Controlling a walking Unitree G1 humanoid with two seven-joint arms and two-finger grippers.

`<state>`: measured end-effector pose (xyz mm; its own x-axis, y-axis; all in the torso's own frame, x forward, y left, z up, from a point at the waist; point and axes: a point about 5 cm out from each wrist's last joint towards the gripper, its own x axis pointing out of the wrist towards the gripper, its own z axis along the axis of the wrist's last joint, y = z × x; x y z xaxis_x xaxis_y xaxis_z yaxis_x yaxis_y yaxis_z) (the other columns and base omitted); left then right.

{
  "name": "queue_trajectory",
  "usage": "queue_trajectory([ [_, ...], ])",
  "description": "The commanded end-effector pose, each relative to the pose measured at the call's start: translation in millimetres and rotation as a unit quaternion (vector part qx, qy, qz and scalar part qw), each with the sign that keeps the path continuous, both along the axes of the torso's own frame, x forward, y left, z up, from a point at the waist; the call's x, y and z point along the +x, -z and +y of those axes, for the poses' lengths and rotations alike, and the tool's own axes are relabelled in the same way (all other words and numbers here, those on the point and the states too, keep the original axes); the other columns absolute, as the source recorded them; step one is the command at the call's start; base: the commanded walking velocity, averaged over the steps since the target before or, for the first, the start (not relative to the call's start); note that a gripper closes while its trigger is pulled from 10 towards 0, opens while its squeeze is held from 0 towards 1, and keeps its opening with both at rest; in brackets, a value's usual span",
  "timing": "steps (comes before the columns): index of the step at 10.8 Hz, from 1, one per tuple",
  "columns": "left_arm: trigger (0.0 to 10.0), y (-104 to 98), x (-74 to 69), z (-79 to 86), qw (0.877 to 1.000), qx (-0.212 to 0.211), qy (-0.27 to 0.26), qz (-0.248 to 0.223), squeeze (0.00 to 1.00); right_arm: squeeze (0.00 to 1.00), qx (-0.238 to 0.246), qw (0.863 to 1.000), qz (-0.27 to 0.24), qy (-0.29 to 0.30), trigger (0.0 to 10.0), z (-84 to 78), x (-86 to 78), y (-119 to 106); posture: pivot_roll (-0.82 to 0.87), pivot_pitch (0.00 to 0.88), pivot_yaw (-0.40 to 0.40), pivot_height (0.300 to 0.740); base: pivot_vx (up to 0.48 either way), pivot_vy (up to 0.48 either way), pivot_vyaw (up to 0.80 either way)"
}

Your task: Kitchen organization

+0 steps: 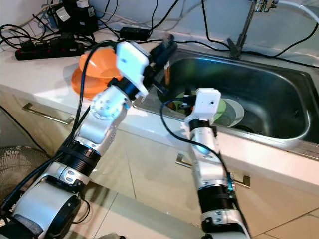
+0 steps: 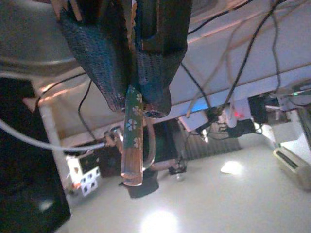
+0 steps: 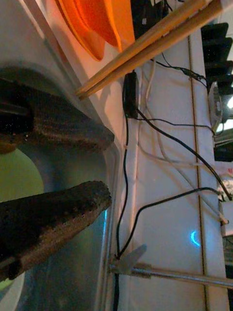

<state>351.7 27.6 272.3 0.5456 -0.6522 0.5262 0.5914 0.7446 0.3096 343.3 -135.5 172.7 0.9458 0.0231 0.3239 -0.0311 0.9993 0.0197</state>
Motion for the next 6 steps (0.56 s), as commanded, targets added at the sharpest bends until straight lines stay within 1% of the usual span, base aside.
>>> queue_trajectory([
  [1,10.0,0,0.3,2.8,1.000,-0.007,0.014,0.013,0.00,0.44,-0.009,1.000,-0.012,-0.008,10.0,-0.9,1.2,-5,0.14,0.008,0.009,0.740,0.000,0.000,0.00],
  [2,10.0,1,1.2,5.1,0.999,-0.008,0.020,0.027,0.00,1.00,-0.016,1.000,-0.015,-0.017,10.0,-3.4,1.0,-7,0.13,0.010,0.009,0.740,0.000,0.000,0.00],
  [4,10.0,6,4.5,14.6,0.996,-0.029,0.036,0.071,0.00,1.00,-0.039,0.997,-0.022,-0.064,10.0,-2.0,-1.1,-12,0.13,0.020,0.015,0.740,0.000,0.000,0.00],
  [6,10.0,9,6.0,18.5,0.995,-0.024,0.043,0.086,0.00,1.00,-0.042,0.996,-0.026,-0.079,10.0,2.0,-2.9,-13,0.14,0.022,0.024,0.740,0.000,0.000,0.00],
])
